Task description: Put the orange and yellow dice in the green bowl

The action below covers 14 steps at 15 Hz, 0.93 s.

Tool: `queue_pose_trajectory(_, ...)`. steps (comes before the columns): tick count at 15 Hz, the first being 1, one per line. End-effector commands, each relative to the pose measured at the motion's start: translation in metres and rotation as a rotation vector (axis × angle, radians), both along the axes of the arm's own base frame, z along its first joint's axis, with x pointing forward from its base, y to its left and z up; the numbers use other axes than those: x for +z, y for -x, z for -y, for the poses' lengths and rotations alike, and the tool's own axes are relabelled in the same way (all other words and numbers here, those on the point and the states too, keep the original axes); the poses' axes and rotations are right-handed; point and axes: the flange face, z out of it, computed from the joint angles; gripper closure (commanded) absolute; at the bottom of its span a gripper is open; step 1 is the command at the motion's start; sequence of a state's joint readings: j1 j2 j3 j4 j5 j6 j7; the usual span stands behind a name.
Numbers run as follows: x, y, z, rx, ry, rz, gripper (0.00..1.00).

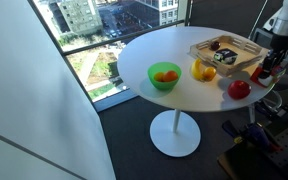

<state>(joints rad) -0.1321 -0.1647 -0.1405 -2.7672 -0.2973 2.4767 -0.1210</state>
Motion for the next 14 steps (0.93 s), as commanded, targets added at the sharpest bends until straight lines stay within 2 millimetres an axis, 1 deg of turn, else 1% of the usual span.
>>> queue_pose_trajectory(1,0.014,0.008,-0.003,0.018,0.014,-0.050,0.66)
queue_pose_trajectory(2,0.019,0.009,-0.004,0.020,0.017,-0.060,0.72)
queue_pose_trajectory(3,0.025,0.010,-0.004,0.019,0.024,-0.062,0.74)
queue_pose_trajectory(4,0.030,0.010,-0.005,0.019,0.026,-0.065,0.74)
queue_pose_trajectory(6,0.045,0.009,-0.006,0.020,0.031,-0.055,0.79)
queue_pose_trajectory(9,0.065,0.005,-0.008,0.023,0.040,-0.023,0.83)
queue_pose_trajectory(14,0.097,-0.004,-0.019,0.052,0.049,0.041,0.83)
